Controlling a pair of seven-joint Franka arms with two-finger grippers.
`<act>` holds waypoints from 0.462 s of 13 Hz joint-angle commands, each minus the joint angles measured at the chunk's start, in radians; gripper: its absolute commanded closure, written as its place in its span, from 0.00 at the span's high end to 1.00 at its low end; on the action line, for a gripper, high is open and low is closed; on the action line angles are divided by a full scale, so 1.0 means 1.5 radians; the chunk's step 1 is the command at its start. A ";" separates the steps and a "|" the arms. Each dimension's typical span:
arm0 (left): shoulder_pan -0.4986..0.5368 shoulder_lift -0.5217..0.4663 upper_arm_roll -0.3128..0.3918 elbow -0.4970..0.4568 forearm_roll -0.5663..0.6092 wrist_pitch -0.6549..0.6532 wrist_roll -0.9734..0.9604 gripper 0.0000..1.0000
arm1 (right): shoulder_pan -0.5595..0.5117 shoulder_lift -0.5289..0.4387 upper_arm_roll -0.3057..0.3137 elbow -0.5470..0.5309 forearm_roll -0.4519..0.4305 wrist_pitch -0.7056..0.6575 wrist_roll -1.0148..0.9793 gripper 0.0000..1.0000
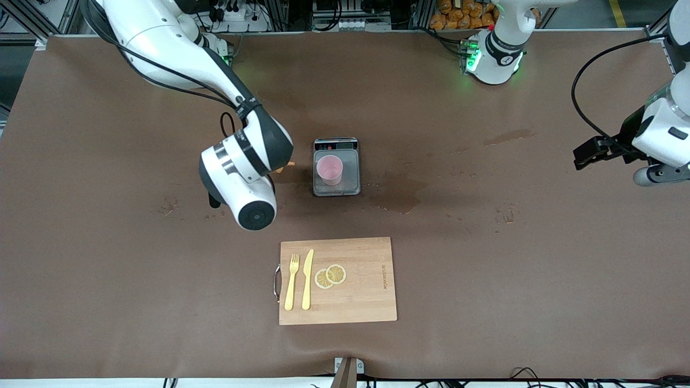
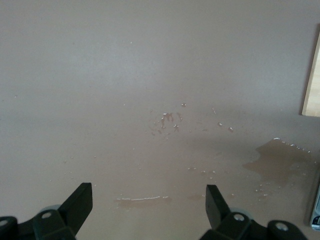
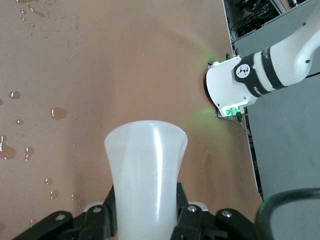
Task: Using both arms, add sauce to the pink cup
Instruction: 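Move the bottle over the pink cup with the right gripper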
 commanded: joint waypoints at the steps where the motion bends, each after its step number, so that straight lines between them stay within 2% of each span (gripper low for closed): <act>1: -0.001 -0.017 0.011 -0.004 -0.018 -0.018 0.016 1.00 | 0.031 -0.001 -0.006 0.018 -0.015 -0.018 0.034 0.45; 6: 0.001 -0.034 0.016 -0.009 -0.023 -0.023 0.019 1.00 | 0.043 0.009 -0.007 0.017 -0.028 -0.019 0.069 0.45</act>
